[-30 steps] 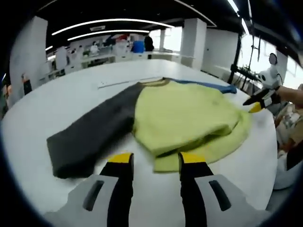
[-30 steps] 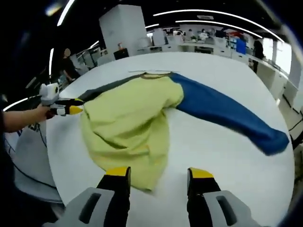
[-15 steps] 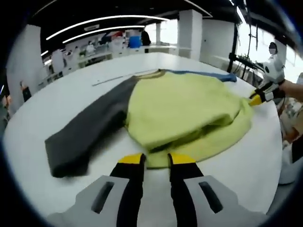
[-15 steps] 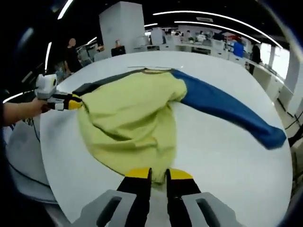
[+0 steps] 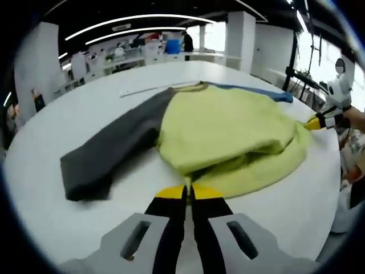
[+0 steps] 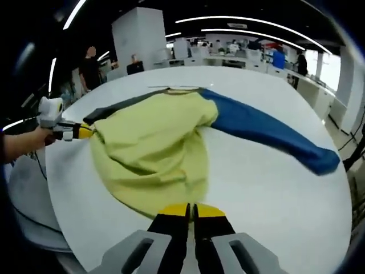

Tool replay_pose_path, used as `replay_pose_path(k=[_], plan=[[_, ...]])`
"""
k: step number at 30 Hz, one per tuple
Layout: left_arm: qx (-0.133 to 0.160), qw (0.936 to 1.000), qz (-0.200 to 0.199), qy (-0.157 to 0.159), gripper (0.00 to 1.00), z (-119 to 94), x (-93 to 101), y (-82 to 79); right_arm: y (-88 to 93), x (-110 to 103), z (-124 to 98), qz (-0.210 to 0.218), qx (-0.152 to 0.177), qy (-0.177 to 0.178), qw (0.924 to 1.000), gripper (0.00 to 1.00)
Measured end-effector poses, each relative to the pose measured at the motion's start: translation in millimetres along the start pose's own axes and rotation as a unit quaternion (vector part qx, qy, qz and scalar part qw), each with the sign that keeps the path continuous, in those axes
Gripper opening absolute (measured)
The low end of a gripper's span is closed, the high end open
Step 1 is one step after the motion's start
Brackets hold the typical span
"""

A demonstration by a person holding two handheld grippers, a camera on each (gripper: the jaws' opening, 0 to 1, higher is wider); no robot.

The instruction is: Fold the garment on the visible template until the final outline fits inside the template.

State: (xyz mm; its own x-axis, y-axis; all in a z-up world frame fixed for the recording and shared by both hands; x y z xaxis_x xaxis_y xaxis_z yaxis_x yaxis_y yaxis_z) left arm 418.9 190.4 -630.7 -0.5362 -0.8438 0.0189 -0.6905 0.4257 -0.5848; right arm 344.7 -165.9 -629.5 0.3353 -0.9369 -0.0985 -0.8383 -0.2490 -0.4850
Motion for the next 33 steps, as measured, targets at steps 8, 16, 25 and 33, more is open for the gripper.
replay_pose_path(k=[8,16,25,33], plan=[[0.028,0.9981,-0.052,0.015,0.00,-24.7,4.6,0.6,-2.7,-4.2,-19.3,-0.002,0.014,-0.009,0.9999,0.00],[0.061,0.9946,-0.078,0.032,0.00,-58.4,22.8,3.2,2.5,-8.2,-34.4,0.008,0.011,-0.017,0.9998,0.00],[0.059,0.9937,-0.093,0.019,0.00,-78.9,37.4,12.8,17.2,-8.7,-49.4,0.040,0.012,-0.017,0.9990,0.00],[0.038,0.9938,-0.104,0.009,0.00,-84.1,48.2,34.7,30.8,-11.8,-57.1,0.061,0.008,-0.019,0.9979,0.00]])
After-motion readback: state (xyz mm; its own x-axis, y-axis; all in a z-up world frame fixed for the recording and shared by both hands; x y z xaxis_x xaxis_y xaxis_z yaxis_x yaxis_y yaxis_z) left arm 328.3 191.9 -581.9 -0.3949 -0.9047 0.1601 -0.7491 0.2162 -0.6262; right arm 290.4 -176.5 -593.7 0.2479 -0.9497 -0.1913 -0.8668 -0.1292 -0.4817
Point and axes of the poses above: the point that each gripper's makers call its tool centre point, and the gripper's own axes: z roughly forward along the fingers, x roughly to its right, y roughly out of its underside, the point moved 4 cm from there along -z, roughly backward along the fingers, and after that the axes turned 15 degrees about -x, right-handed, at the moved point
